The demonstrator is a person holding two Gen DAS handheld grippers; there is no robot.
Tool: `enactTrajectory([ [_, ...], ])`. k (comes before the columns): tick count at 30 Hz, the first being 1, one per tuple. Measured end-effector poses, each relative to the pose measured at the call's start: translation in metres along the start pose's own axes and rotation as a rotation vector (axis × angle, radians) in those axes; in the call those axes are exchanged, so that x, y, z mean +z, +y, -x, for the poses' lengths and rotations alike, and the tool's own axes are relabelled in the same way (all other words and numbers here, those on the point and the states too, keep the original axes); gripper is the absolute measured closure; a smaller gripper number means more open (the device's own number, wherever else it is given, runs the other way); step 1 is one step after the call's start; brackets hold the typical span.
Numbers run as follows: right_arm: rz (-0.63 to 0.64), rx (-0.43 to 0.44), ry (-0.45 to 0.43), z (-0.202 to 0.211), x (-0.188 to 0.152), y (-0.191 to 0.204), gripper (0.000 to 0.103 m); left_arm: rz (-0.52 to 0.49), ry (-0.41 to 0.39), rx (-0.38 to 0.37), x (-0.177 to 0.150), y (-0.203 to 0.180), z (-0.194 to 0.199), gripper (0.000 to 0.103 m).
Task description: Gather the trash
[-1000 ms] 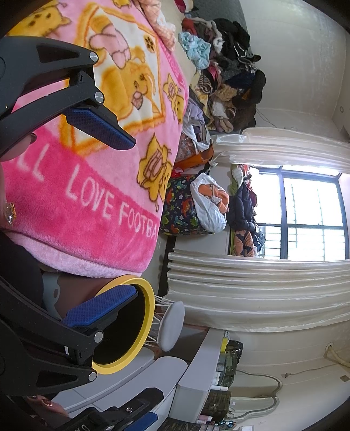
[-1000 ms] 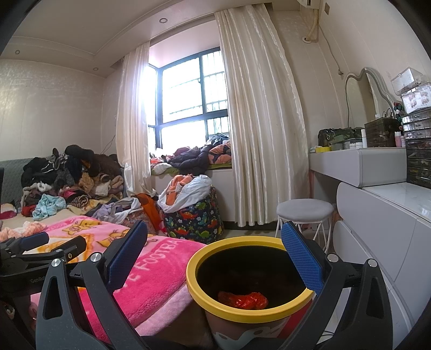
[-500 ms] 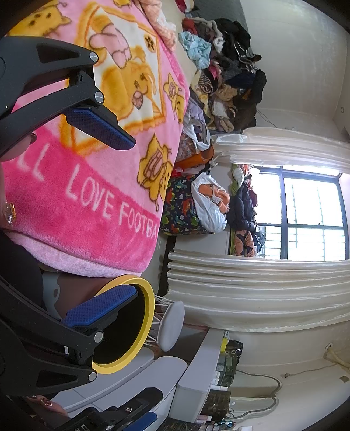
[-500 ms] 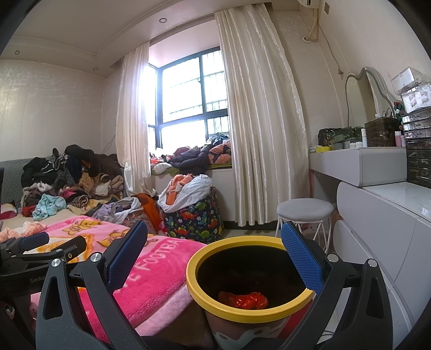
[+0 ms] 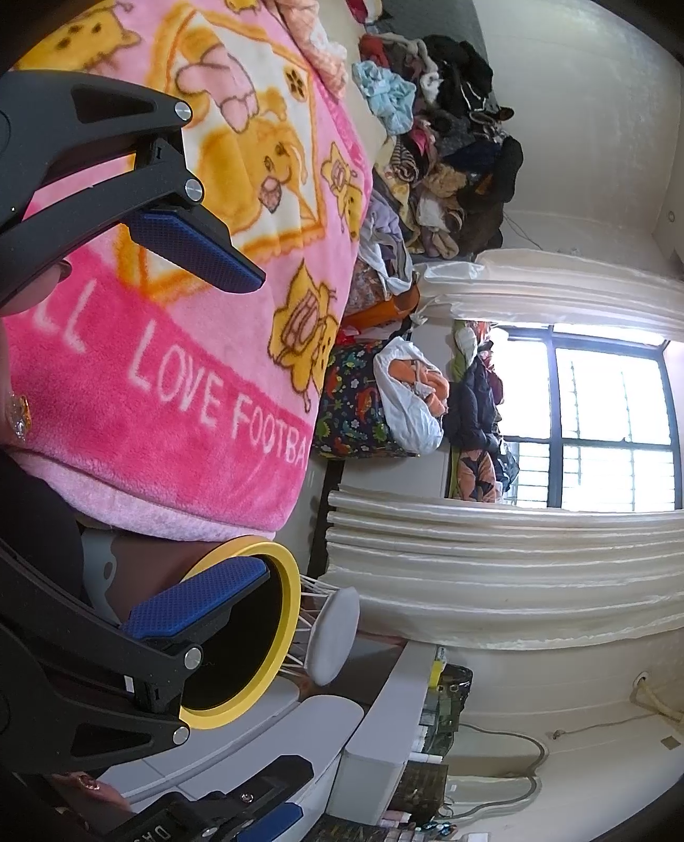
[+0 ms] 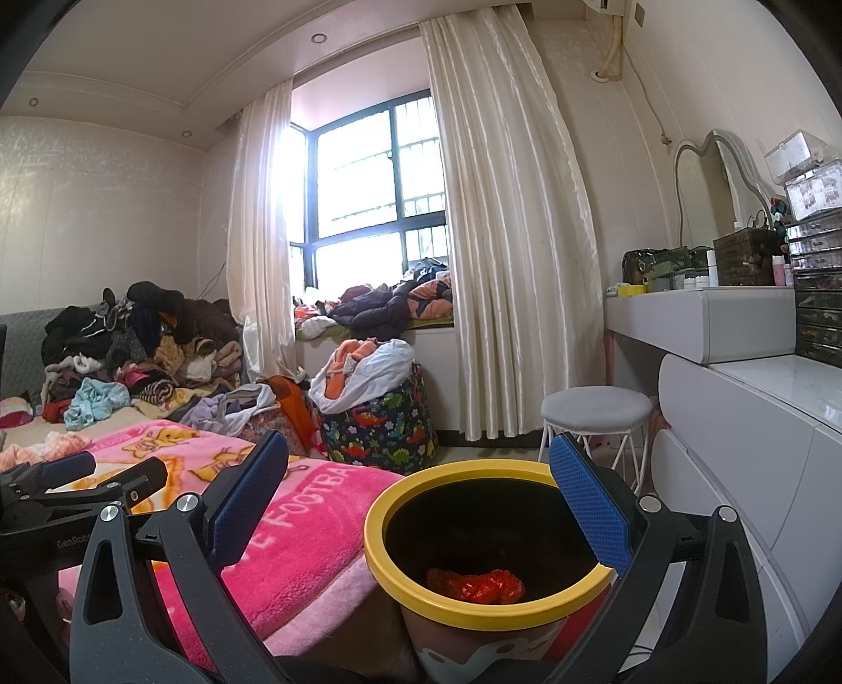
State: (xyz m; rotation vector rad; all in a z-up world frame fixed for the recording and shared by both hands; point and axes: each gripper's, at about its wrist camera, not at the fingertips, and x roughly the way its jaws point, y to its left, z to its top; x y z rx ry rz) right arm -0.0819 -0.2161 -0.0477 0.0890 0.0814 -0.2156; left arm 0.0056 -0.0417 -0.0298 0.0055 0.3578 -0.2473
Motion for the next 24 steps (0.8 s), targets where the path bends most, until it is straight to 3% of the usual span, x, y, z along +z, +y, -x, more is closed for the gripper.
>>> enactTrajectory([
  [17, -0.001, 0.005, 0.003, 0.000, 0.001, 0.003, 0.006, 0.033, -0.011, 0.032, -0.001, 0.006, 0.003, 0.011],
  [20, 0.009, 0.022, 0.007, -0.003, 0.002, 0.009, 0.006, 0.073, 0.020, 0.051, 0.000, 0.019, 0.002, 0.011],
  [24, 0.024, 0.105, 0.037, -0.010, 0.011, 0.031, 0.006, 0.174, 0.090, 0.146, -0.001, 0.066, 0.003, 0.011],
])
